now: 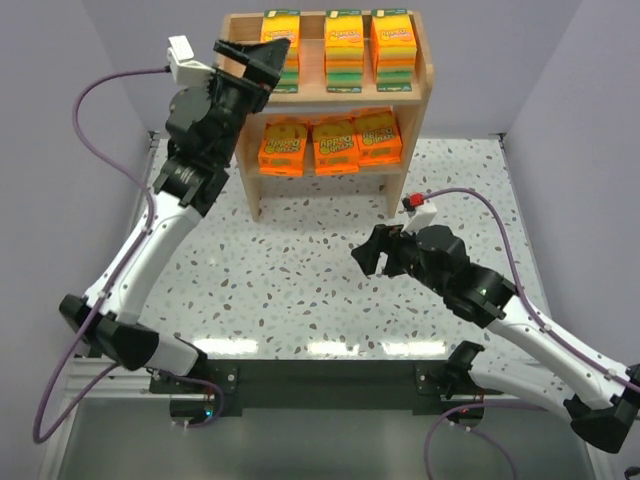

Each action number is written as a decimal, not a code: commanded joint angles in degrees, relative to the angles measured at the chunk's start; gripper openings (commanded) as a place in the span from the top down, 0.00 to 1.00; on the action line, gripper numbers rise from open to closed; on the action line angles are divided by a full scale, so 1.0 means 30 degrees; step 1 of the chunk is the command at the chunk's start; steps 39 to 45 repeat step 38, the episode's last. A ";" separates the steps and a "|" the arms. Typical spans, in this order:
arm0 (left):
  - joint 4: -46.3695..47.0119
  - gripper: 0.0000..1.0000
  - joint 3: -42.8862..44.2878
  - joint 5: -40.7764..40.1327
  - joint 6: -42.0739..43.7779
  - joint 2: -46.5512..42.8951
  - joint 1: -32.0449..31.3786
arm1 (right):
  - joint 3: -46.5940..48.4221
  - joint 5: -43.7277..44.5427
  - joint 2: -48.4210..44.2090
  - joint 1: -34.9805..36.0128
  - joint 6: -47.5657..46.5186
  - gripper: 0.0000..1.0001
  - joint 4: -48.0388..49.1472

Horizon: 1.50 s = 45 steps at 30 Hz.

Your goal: Place and organize the cleaning sponges onto the shelf

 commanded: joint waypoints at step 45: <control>-1.1456 0.00 -1.3745 0.7047 1.3356 -1.8750 -0.0067 | -0.1431 0.6203 -0.7571 -0.0053 0.0472 0.01 -0.6636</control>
